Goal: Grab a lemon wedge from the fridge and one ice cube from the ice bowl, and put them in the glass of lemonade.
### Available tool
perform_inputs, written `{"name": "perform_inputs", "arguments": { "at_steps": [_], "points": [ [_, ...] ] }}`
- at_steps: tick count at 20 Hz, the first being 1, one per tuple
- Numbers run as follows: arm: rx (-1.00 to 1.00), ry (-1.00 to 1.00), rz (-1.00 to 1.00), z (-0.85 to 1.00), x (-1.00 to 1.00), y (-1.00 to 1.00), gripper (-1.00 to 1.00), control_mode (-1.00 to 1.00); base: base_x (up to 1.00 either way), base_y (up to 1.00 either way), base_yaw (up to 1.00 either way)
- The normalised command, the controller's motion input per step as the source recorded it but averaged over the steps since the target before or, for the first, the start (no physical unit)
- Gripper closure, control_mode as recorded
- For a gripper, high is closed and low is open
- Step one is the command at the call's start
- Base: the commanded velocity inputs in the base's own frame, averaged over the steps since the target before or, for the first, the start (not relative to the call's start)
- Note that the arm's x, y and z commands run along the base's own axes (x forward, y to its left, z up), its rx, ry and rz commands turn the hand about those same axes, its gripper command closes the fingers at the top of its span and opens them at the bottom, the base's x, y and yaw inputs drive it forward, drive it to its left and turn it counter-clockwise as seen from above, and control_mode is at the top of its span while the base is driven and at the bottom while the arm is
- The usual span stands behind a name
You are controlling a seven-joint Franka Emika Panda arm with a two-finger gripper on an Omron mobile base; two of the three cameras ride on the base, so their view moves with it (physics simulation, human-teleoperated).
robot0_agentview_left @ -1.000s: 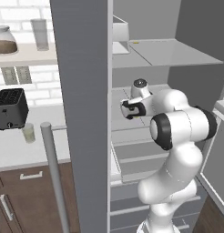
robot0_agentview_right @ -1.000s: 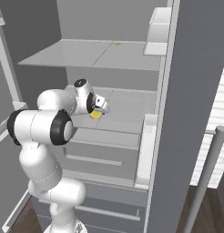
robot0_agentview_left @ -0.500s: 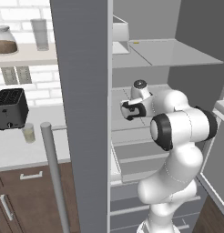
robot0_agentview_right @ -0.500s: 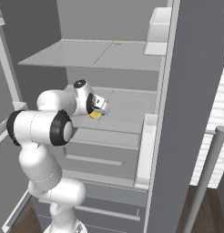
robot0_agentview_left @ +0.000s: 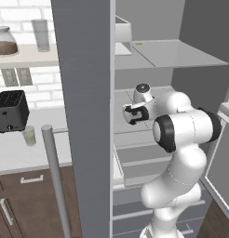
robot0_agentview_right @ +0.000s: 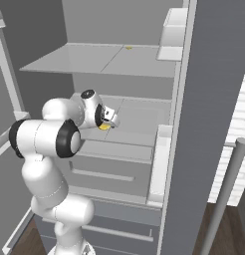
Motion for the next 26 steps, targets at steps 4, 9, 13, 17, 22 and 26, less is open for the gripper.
{"name": "perform_inputs", "arguments": {
  "at_steps": [4, 9, 13, 17, 22, 26],
  "points": [
    [0.0, 0.0, 0.0, -0.13, 0.0, 0.0, -1.0, -1.0, 0.0, 0.0, 0.0],
    [0.0, 0.0, 0.0, -0.08, 0.0, 0.0, -1.0, -1.0, 0.0, 0.0, 0.0],
    [0.0, 0.0, 0.0, -0.09, 0.0, 0.0, 1.0, -1.0, 0.0, 0.0, 0.0],
    [0.0, 0.01, 0.0, -0.01, 0.0, 0.0, 1.0, -1.0, 0.0, 0.0, 0.0],
    [0.0, 0.01, 0.0, 0.0, -0.11, 0.0, 1.0, -1.0, 0.0, 0.0, 0.0],
    [0.0, 0.0, 0.0, 0.0, -0.51, -0.06, 1.0, -1.0, 0.0, 0.0, 0.0]
  ]
}}
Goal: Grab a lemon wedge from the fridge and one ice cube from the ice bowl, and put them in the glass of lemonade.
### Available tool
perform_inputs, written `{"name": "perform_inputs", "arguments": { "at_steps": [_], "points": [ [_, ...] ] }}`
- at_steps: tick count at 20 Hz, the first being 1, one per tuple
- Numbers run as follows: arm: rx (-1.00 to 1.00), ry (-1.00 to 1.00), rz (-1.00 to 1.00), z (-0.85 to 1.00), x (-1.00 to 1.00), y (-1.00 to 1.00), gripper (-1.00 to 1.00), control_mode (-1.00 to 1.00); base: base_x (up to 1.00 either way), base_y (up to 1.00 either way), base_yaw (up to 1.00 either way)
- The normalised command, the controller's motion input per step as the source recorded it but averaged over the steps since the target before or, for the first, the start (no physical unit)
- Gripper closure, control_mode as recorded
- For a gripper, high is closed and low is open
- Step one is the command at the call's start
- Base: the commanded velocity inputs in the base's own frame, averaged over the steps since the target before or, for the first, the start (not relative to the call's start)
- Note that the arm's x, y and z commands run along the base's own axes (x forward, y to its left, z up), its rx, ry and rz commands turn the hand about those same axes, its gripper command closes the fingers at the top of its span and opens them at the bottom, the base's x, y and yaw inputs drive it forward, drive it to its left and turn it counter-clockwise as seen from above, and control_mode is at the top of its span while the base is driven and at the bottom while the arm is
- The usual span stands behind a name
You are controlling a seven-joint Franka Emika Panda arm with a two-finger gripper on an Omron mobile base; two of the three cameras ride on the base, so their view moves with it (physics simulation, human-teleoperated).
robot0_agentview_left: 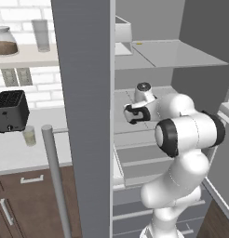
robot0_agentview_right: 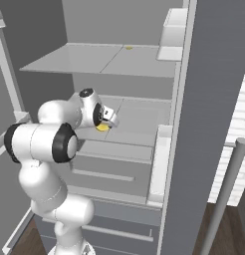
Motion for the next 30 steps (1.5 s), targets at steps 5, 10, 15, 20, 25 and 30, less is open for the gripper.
{"name": "perform_inputs", "arguments": {
  "at_steps": [5, 10, 15, 20, 25, 30],
  "points": [
    [0.0, 0.0, 0.0, 0.0, -0.67, -0.15, 1.0, -1.0, 0.0, 0.0, 0.0],
    [0.0, 0.04, 0.04, 0.47, -0.75, -0.38, 1.0, -1.0, 0.0, 0.0, 0.0],
    [0.0, 0.17, 0.12, 0.72, -0.78, -0.29, 1.0, -1.0, 0.0, 0.0, 0.0],
    [0.0, 0.21, 0.19, 0.71, -0.66, -0.15, 1.0, -1.0, 0.0, 0.0, 0.0],
    [0.1, 0.02, 0.13, 0.34, -0.68, -0.08, 1.0, -1.0, 0.0, 0.0, 0.0],
    [0.07, 0.01, 0.07, 0.51, -0.66, 0.03, 1.0, -1.0, 0.0, 0.0, 0.0]
  ]
}}
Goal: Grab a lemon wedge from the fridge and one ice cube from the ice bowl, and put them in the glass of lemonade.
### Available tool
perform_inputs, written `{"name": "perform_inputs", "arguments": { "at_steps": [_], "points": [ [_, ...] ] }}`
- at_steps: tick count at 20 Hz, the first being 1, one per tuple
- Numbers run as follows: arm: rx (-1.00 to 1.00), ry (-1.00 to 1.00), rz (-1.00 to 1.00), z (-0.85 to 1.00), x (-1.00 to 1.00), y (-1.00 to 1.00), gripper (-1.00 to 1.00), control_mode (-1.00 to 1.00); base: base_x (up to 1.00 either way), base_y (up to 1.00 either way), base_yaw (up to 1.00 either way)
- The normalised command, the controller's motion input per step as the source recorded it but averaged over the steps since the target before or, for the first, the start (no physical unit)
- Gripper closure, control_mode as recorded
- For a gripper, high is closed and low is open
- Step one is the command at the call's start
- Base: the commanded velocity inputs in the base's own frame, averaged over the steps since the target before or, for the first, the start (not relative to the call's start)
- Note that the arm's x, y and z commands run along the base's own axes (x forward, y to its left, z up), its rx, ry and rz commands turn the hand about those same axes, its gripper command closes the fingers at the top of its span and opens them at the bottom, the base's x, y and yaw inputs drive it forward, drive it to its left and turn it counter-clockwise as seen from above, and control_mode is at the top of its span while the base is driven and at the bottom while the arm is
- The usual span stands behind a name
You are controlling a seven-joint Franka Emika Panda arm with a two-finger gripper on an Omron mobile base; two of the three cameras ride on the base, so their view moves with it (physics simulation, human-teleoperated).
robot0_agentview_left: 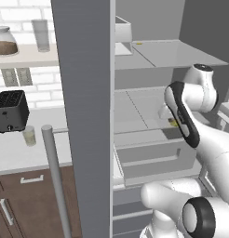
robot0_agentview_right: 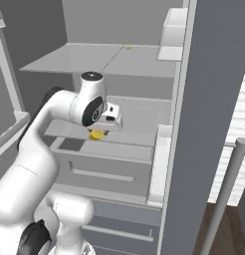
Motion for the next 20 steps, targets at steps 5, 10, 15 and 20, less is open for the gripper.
{"name": "perform_inputs", "arguments": {
  "at_steps": [5, 10, 15, 20],
  "points": [
    [0.0, 0.0, 0.0, 0.51, -0.53, 0.31, 1.0, -1.0, 0.0, 0.0, 0.0],
    [0.0, 0.03, -0.04, 0.32, -0.37, 0.2, 1.0, -1.0, 0.0, 0.0, 0.0],
    [0.01, 0.0, 0.0, 0.0, -0.26, 0.02, 1.0, -1.0, 0.0, 0.0, 0.0],
    [0.0, 0.0, 0.0, 0.0, 0.0, 0.0, 1.0, -1.0, 0.0, 0.0, 0.0]
  ]
}}
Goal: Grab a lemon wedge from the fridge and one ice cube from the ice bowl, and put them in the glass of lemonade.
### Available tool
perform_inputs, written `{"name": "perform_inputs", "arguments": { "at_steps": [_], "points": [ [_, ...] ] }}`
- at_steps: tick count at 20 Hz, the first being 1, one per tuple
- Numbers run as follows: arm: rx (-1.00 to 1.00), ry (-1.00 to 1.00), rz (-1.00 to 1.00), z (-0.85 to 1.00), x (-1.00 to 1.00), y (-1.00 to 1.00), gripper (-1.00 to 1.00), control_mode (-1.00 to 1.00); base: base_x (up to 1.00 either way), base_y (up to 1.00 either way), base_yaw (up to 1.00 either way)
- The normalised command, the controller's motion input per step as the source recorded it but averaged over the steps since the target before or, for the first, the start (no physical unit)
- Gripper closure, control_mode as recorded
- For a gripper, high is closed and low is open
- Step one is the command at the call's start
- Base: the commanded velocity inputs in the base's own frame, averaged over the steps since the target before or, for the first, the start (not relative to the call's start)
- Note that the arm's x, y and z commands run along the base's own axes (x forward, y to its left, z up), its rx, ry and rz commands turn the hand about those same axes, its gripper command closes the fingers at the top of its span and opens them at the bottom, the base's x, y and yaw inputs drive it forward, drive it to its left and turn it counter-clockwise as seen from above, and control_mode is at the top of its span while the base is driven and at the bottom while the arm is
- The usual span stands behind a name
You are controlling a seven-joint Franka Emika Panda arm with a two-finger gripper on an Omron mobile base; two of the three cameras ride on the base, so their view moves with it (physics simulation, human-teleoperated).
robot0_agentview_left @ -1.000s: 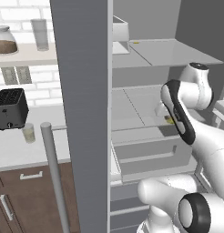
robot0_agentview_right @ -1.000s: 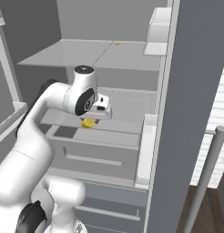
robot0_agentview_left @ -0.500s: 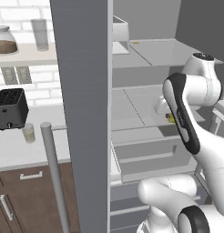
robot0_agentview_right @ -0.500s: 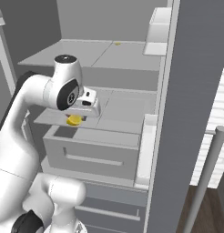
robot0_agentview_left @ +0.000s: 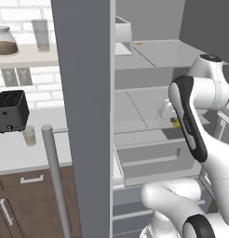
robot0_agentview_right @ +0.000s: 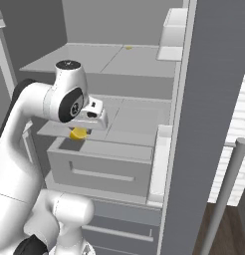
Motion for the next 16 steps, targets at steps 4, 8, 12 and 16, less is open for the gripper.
{"name": "perform_inputs", "arguments": {
  "at_steps": [4, 8, 12, 16],
  "points": [
    [0.0, 0.0, 0.0, 0.0, 0.0, 0.0, 1.0, -1.0, 0.0, 0.0, 0.0],
    [0.0, 0.0, 0.0, 0.0, 0.0, 0.0, 1.0, 1.0, -0.78, -0.06, 0.0],
    [0.0, 0.0, 0.0, 0.0, 0.0, 0.0, 1.0, 1.0, -1.0, -0.02, 0.01],
    [0.0, 0.0, 0.0, 0.0, 0.0, 0.0, 1.0, 1.0, -1.0, -0.06, 0.01]
  ]
}}
